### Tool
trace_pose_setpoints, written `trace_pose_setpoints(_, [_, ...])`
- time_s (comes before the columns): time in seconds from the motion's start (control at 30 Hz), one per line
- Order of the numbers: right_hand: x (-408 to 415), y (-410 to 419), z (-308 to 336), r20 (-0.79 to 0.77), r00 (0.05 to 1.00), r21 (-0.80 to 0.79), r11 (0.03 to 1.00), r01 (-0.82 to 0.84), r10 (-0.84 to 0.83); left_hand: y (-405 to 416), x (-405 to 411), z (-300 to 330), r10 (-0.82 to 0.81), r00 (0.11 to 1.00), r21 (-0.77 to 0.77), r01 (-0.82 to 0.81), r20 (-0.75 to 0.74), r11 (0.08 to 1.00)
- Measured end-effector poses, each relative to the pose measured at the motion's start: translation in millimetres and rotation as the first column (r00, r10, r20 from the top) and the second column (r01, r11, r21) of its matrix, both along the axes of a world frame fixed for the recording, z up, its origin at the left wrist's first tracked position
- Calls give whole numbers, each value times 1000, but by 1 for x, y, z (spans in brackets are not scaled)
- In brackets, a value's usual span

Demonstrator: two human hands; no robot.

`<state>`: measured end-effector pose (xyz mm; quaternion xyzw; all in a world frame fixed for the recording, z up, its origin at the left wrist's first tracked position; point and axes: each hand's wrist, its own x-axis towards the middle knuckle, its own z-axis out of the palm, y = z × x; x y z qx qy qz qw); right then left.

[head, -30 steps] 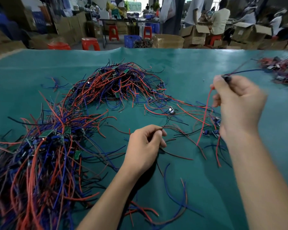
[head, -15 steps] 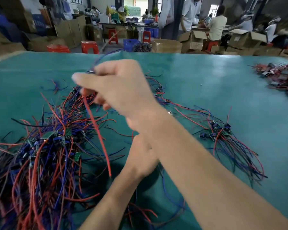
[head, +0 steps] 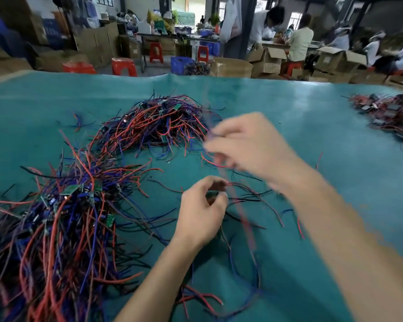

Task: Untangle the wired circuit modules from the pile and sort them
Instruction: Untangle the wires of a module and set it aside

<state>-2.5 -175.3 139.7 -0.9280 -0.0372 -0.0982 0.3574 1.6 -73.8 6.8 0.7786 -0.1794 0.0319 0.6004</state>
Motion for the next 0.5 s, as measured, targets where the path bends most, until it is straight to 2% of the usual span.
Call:
trace_pose_setpoints(0.03, [-4, -30, -5, -72, 993, -107, 991, 82, -90, 0, 0, 1, 13, 1000, -30, -12, 11, 999])
trace_pose_setpoints(0.07, [-12, -66, -9, -142, 973, -285, 949, 135, -181, 0, 0, 0, 16, 1000, -35, -15, 27, 999])
trace_pose_setpoints(0.1, [-17, -93, -13, -228, 933, -492, 860, 137, -279, -1, 1, -2, 18, 1000, -47, -17, 20, 999])
trace_pose_setpoints(0.13, [-21, -111, -15, -300, 874, -633, 765, 119, -384, -2, 1, -2, 17, 1000, -46, -16, 13, 999])
trace_pose_setpoints(0.17, [-18, -120, -20, -329, 826, -701, 705, 111, -458, -2, 1, -2, 16, 1000, -42, -16, 12, 999])
trace_pose_setpoints(0.27, [16, -123, -37, -199, 874, -617, 750, 240, -444, -1, 1, 0, 32, 999, -33, -32, 15, 999])
trace_pose_setpoints(0.4, [65, -89, -68, -160, 943, -536, 828, 165, -292, 0, 0, 1, 36, 999, -13, -35, 31, 999])
trace_pose_setpoints(0.5, [87, -74, -90, -129, 947, -496, 846, 195, -294, 1, 1, 1, 23, 1000, -26, -23, 8, 999])
